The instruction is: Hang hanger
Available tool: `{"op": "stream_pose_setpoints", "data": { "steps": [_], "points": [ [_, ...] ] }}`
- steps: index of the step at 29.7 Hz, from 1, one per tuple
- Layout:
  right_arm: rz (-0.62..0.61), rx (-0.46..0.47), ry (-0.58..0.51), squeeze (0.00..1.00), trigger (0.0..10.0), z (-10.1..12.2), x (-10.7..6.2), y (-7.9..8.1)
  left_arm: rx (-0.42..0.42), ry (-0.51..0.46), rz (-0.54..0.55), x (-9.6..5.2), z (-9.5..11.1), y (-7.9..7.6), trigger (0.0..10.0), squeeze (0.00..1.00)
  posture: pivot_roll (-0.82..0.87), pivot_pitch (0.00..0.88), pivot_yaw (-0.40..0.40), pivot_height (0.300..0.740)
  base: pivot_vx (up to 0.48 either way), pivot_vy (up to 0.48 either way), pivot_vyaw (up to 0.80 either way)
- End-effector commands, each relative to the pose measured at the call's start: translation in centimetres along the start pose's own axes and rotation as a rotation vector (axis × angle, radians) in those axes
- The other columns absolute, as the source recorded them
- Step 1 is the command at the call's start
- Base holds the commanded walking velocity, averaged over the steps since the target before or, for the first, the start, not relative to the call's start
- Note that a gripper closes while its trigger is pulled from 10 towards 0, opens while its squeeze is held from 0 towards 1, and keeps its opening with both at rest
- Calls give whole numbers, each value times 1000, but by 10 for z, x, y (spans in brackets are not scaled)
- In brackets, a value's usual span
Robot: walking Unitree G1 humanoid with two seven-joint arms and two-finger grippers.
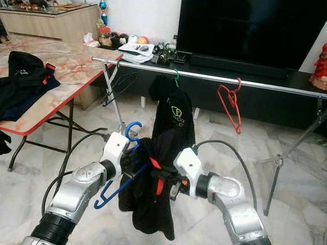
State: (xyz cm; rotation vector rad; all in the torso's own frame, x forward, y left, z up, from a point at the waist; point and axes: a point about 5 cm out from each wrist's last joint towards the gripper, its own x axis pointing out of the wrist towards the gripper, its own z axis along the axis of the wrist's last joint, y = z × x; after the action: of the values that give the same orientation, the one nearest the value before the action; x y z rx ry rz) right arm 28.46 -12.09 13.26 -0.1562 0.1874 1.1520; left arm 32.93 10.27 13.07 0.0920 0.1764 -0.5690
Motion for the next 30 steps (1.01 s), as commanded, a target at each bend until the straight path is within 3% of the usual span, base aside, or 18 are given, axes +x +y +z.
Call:
{"op": "stream_pose_setpoints", "data": {
  "steps": [1, 13, 16, 23, 26, 30],
  "points": [
    [63, -21, -24, 0, 10000, 6, 2, 8, 9, -37, -9, 1, 9, 0, 10000, 0, 131, 9, -71, 740, 0, 0, 0],
    [-144, -97, 46, 0, 10000, 4, 2, -19, -1, -35, -105, -1, 8, -11, 10000, 0, 133, 3, -73, 740, 0, 0, 0],
    [-314, -122, 37, 0, 10000, 9, -2, -40, -3, -24, -160, -6, 6, -15, 10000, 0, 137, 0, -72, 740, 0, 0, 0],
    [-247, -145, 1, 0, 10000, 18, 1, -37, -9, -5, -238, -11, 2, -20, 10000, 0, 138, 0, -73, 740, 0, 0, 0],
    [-104, -141, -40, 0, 10000, 21, 5, -23, -38, -30, -224, -8, 5, -20, 10000, 0, 137, 0, -75, 740, 0, 0, 0],
    [-15, -153, -30, 0, 10000, 21, 3, -13, -76, -52, -235, -7, 9, -23, 10000, 0, 131, 0, -77, 740, 0, 0, 0]
  ]
}}
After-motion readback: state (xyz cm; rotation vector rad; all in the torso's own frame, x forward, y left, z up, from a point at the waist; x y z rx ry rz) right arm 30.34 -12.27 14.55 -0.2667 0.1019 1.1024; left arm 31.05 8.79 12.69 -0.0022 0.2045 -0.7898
